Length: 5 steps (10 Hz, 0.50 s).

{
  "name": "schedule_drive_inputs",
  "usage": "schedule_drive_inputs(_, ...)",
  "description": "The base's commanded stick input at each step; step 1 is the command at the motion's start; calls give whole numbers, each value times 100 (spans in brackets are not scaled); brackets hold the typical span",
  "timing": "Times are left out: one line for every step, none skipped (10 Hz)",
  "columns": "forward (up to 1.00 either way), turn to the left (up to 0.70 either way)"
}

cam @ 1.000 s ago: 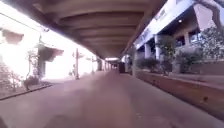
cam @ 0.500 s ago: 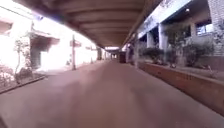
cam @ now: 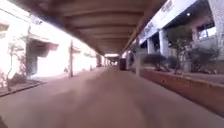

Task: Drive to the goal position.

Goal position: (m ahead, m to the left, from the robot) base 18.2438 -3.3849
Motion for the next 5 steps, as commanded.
schedule_drive_inputs(85,0)
schedule_drive_inputs(85,0)
schedule_drive_inputs(85,0)
schedule_drive_inputs(85,0)
schedule_drive_inputs(85,0)
